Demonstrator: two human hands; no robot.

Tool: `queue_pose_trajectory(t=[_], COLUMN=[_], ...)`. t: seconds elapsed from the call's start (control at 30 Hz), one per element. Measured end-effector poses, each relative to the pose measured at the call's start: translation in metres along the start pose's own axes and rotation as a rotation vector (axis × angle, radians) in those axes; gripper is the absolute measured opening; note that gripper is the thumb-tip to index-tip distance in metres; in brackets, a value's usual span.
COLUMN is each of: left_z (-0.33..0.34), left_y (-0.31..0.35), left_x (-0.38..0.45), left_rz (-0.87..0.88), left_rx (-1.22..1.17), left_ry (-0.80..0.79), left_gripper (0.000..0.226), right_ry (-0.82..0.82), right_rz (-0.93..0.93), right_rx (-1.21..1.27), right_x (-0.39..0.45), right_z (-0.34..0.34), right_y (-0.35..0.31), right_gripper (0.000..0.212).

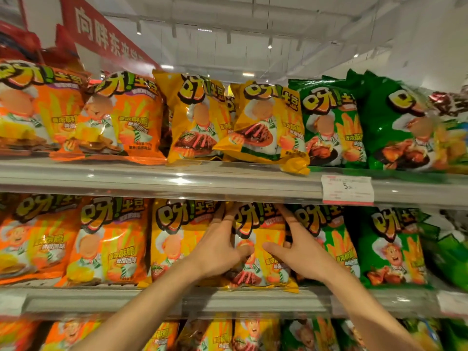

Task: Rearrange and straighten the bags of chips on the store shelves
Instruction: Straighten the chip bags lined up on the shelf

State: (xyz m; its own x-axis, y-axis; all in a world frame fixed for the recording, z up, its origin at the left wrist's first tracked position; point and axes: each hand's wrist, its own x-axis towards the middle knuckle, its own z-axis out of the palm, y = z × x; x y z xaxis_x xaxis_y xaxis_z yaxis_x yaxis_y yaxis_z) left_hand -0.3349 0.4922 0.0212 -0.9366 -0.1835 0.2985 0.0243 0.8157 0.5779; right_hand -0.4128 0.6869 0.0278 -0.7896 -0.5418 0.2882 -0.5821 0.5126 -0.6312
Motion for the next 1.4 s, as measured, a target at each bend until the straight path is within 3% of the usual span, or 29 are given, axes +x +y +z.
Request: queue_pose_trajectory(t=[0.1, 0.23, 0.37, 0.43, 0.63, 0.83, 1.07, 1.27, 1.4], left_z=[-0.002, -0.003, -0.008, -0.01, -0.013, -0.012, -0.014, -0.008, 0.01], left_y=[-0.002, -0.005, -0.024, -0.039, -0.08, -0.093, -0.093, -0.052, -0.007], left_x=[0.001, -0.011, -0.032, -0.036, -0.04, -0.034, -0.036, -0.045, -0.039], left_rz=[-0.002, 0.035, 0.144, 0.12, 0.053, 0.074, 0.1, 0.245, 0.351], left_rx=[-0.017, 0.076, 0.377, 0.515, 0.698, 0.668, 0.591, 0.291, 0.101], left_ry=[0.014, 0.074, 0.409, 0.5, 0.353, 0.349, 0.378, 0.491, 0.45], left_gripper=[0.086, 0.081, 0.054, 0.05, 0.056, 0.062, 0.06, 0.045, 0.036], right_ry=[0.019, 0.059, 0.278, 0.341, 0.299, 0.284, 0.317, 0.465, 0.621], right_rz=[0.007, 0.012, -0.1, -0.185, -0.153, -0.077, -0.14, -0.163, -0.076], right_rx=[-0.006, -0.204, -0.412, -0.481, -0.643, -0.697, -0.627, -0.493, -0.415], right_x=[-0.002, -0.007, -0.012, -0.01, 0.001, 0.006, 0.002, -0.016, -0.024], right_z=[0.002, 0.008, 0.022, 0.04, 0.083, 0.093, 0.086, 0.05, 0.003], right_y=[-0.001, -0.001, -0.011, -0.015, -0.028, -0.037, -0.035, -0.016, 0.013], right_gripper=[0.098, 0.082, 0.061, 0.059, 0.057, 0.06, 0.06, 0.053, 0.041])
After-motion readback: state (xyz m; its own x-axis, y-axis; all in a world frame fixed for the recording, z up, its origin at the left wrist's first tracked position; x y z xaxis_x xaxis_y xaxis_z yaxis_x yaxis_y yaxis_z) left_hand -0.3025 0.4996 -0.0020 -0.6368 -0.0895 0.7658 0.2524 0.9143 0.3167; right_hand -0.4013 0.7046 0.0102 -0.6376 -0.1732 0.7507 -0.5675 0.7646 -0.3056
